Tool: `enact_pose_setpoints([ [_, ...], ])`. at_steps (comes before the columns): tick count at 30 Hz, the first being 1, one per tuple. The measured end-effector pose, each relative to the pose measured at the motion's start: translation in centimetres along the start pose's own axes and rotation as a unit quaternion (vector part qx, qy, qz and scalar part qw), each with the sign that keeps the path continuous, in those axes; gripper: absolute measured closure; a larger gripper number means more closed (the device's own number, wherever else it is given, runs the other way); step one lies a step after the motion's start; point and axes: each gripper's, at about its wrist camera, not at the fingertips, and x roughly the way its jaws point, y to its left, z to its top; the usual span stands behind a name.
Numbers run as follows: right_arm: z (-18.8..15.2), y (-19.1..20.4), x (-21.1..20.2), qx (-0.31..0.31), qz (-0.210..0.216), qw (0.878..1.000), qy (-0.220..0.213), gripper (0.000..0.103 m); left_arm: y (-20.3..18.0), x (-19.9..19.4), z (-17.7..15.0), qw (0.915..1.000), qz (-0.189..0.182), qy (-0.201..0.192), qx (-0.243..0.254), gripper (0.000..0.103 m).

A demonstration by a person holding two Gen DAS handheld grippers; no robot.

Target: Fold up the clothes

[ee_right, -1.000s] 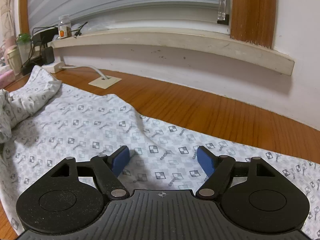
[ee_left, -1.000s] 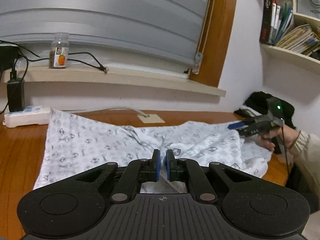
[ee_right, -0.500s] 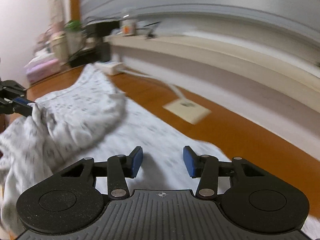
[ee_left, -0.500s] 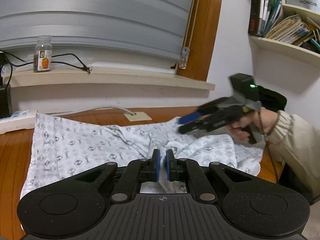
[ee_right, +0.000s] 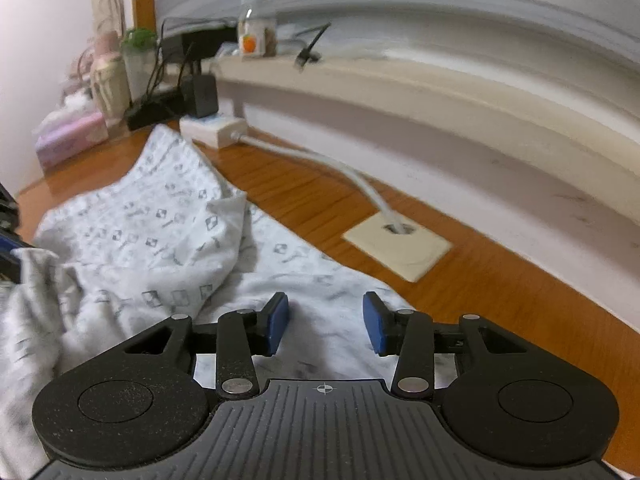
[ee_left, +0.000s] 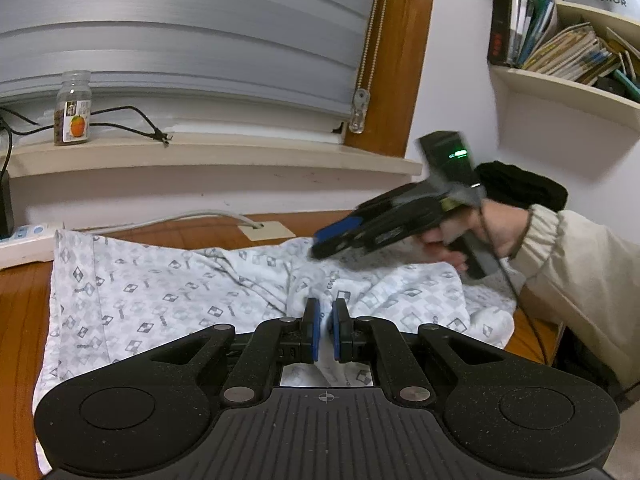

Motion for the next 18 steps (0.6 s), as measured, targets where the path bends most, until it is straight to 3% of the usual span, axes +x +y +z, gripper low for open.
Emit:
enact_pose_setpoints([
  [6,-4.7,-7.0,-7.9,0.052,-0.067,0.996,0.022,0.061,0.1,0.3,0.3,1.0000,0.000,-0.002,-0.003,0.096],
  [10,-8.5,-10.2,-10.9,0.087,-0.098,0.990,0.043,0.060,-0.2,1.5,0.8,1.0000,-0.001,0.000,0.002,0.096],
  [14,-9.7,-9.8,-12.6,0.094,-0.104,0.990,0.006,0.060,-0.6,2.2,1.3,0.9999,0.004,0.002,0.012,0.096],
  [18,-8.3,-6.6,-12.3,0.066,-0.086,0.994,-0.020,0.059,-0.1,1.7,1.9,0.9996,0.023,-0.012,0.008,0.077],
])
